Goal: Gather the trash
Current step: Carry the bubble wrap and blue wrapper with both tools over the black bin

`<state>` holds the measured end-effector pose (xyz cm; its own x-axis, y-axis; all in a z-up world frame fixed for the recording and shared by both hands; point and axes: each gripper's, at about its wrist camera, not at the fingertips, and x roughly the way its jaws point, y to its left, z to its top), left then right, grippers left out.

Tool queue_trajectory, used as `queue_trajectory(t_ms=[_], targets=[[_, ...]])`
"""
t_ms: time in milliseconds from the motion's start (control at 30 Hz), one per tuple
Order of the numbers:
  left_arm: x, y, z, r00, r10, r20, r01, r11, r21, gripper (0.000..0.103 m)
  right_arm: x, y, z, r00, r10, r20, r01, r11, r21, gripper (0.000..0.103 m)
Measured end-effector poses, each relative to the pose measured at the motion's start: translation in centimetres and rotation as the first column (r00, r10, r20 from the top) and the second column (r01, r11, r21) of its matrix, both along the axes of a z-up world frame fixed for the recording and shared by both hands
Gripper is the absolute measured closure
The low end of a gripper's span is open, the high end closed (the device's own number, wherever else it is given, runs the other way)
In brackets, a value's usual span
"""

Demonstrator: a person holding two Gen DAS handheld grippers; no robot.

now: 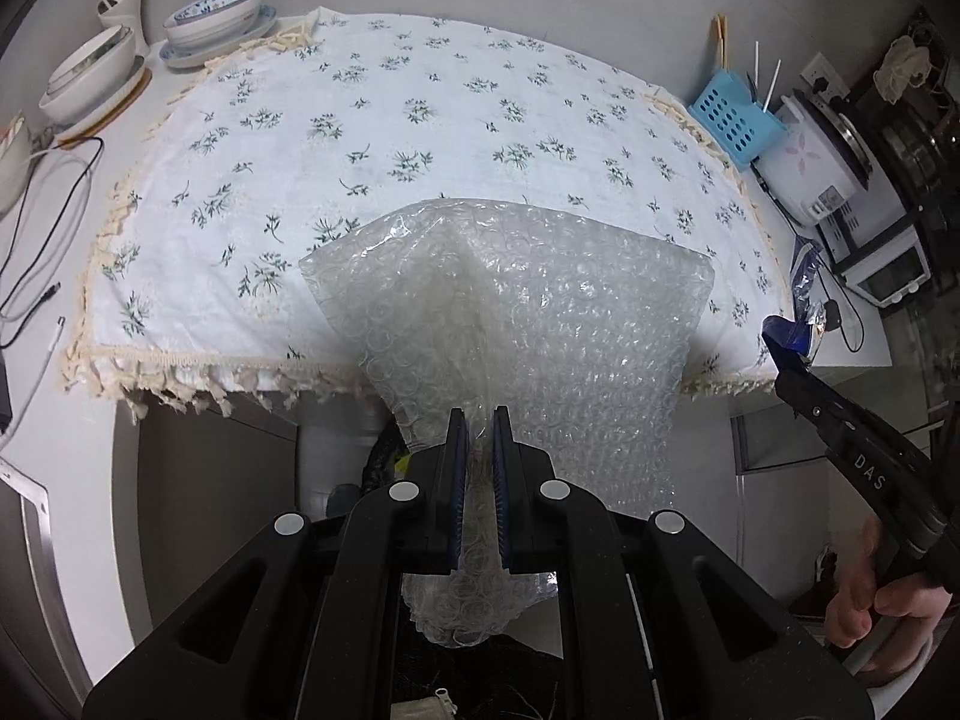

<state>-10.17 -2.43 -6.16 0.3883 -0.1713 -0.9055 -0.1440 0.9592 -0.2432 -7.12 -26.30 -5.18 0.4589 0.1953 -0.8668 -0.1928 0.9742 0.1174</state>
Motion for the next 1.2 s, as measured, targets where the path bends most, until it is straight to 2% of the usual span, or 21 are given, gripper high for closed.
queue_trajectory(t_ms=[133, 500, 833, 1200], targets=[[-1.2, -0.3, -1.4, 1.0, -0.02, -0.017, 0.02, 1.0, 0.0, 0.096, -1.6, 0.1, -1.0, 1.0, 0.013, -0.002, -0.013, 1.0, -0.007, 0.082], [-3.6, -1.4, -6.7, 0.994, -0.061, -0.093, 0.061, 0.998, 0.0, 0.096, -4.5, 1.2, -6.1, 0.994, 0.045, -0.103, -0.047, 0.999, -0.013, 0.082], [-4.8, -1.9, -10.5, 0.988, -0.059, -0.144, 0.064, 0.997, 0.032, 0.096, -6.0, 2.2, -10.5, 0.983, 0.079, -0.165, -0.081, 0.997, -0.004, 0.082], [-5.2, -1.9, -15.9, 0.979, -0.035, -0.2, 0.046, 0.998, 0.049, 0.096, -6.7, 3.1, -16.0, 0.969, 0.109, -0.222, -0.11, 0.994, 0.007, 0.082]])
